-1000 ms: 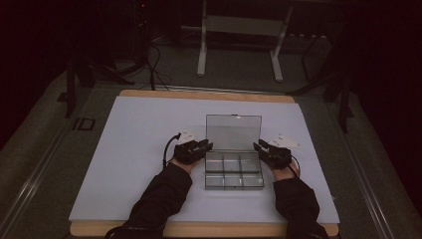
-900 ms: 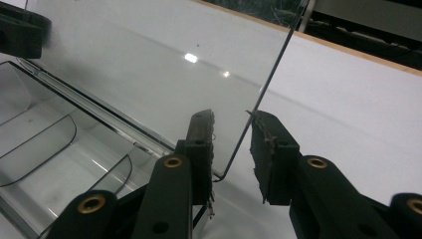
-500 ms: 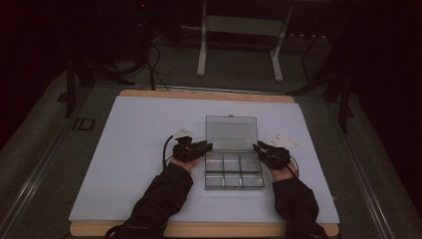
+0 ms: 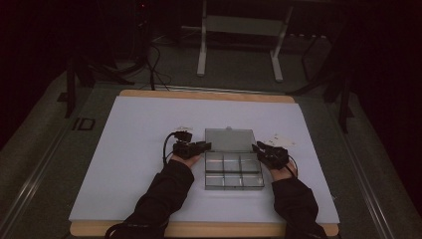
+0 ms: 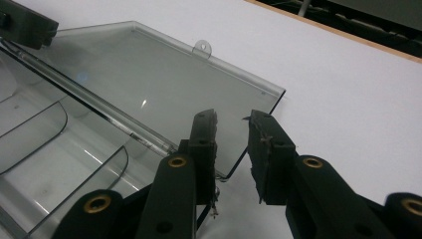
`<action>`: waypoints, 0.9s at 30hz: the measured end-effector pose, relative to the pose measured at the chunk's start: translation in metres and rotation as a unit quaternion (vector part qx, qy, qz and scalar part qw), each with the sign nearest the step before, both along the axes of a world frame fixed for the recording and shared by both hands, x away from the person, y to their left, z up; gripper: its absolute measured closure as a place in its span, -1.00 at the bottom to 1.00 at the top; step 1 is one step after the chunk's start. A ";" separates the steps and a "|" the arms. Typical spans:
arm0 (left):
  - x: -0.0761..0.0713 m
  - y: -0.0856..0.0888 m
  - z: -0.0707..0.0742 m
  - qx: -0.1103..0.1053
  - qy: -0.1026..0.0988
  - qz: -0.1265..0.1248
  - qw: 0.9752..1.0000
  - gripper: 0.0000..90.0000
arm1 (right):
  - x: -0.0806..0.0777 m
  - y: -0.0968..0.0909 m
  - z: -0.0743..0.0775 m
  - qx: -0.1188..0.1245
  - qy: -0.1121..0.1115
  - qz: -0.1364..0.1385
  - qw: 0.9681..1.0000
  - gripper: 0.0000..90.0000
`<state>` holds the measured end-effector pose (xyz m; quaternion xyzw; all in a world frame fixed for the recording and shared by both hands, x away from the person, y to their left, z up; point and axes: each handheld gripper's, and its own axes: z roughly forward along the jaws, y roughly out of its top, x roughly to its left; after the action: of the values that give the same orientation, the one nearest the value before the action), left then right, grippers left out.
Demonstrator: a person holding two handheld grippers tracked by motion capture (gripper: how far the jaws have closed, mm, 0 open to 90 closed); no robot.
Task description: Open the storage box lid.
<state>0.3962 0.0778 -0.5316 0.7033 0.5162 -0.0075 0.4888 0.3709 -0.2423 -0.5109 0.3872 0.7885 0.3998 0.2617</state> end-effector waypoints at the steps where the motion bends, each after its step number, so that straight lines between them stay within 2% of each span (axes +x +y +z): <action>1: 0.000 0.000 0.000 -0.001 0.001 -0.001 1.000 0.44 | 0.000 0.000 0.000 0.000 0.001 -0.001 1.000 0.61; 4: 0.001 0.001 -0.001 -0.006 0.004 -0.002 1.000 0.42 | 0.001 0.000 0.000 0.000 0.001 0.000 1.000 0.60; 8: 0.002 0.000 -0.002 -0.009 0.005 -0.009 1.000 0.30 | 0.001 -0.001 0.001 0.002 0.005 0.000 1.000 0.56; 13: -0.003 -0.001 0.010 0.027 -0.038 -0.020 0.999 0.15 | 0.002 -0.002 0.003 0.010 0.012 0.004 1.000 0.44; 16: -0.008 -0.002 0.019 0.042 -0.068 -0.037 0.996 0.03 | 0.003 -0.001 0.007 0.014 0.017 0.010 1.000 0.39; 19: -0.015 -0.005 0.027 0.058 -0.097 -0.060 0.992 -0.16 | 0.003 0.000 0.013 0.016 0.018 0.013 1.000 0.22; 21: -0.018 -0.007 0.031 0.074 -0.105 -0.067 0.990 -0.37 | 0.002 0.001 0.017 0.018 0.020 0.015 1.000 0.13; 23: -0.021 -0.009 0.034 0.075 -0.111 -0.072 0.988 -0.55 | 0.002 0.003 0.021 0.015 0.025 0.017 0.999 0.04; 25: -0.023 -0.008 0.035 0.070 -0.120 -0.096 0.986 -0.70 | 0.002 0.005 0.023 0.013 0.028 0.024 0.999 -0.08; 27: -0.025 -0.008 0.035 0.071 -0.123 -0.107 0.984 -0.82 | 0.001 0.007 0.025 0.006 0.028 0.028 0.999 -0.19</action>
<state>0.3708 0.0694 -0.4966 0.7829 0.3729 0.0631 0.4940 0.3719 -0.2354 -0.4858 0.3776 0.8037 0.4006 0.2259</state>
